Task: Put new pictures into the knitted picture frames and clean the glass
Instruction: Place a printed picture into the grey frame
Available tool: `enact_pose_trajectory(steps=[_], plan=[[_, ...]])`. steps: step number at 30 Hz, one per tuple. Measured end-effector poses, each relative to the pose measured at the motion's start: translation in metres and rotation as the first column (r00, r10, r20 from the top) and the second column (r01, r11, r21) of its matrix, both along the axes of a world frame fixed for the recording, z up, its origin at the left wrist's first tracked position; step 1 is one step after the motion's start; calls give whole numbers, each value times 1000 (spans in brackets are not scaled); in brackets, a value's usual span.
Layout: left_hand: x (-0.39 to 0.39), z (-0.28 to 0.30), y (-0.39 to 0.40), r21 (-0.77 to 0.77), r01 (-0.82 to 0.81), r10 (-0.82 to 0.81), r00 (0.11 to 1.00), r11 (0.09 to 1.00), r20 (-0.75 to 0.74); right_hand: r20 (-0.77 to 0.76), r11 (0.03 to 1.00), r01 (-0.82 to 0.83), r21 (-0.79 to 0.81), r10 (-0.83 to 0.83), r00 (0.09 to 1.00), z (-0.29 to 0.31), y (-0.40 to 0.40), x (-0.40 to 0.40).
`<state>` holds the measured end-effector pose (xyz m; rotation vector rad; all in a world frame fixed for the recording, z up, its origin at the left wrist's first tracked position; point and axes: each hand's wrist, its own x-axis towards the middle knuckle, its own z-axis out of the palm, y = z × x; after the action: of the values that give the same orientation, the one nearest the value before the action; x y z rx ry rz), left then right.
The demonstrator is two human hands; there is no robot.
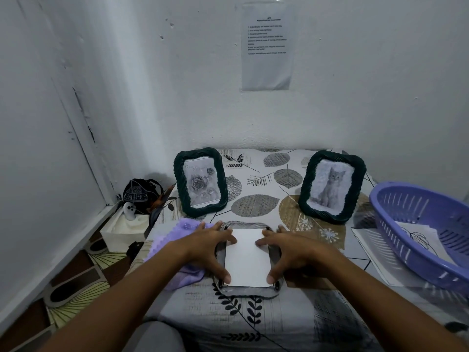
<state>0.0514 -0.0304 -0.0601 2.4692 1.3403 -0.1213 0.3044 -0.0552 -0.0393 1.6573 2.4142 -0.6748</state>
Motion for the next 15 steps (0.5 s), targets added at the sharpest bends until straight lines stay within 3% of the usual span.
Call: enact_pose_trajectory(steps=[15], plan=[[3,4,-2,-22,-23,23,1000,1000,-17,8,1000,-5,-18,5,1000,7,-4,-3]])
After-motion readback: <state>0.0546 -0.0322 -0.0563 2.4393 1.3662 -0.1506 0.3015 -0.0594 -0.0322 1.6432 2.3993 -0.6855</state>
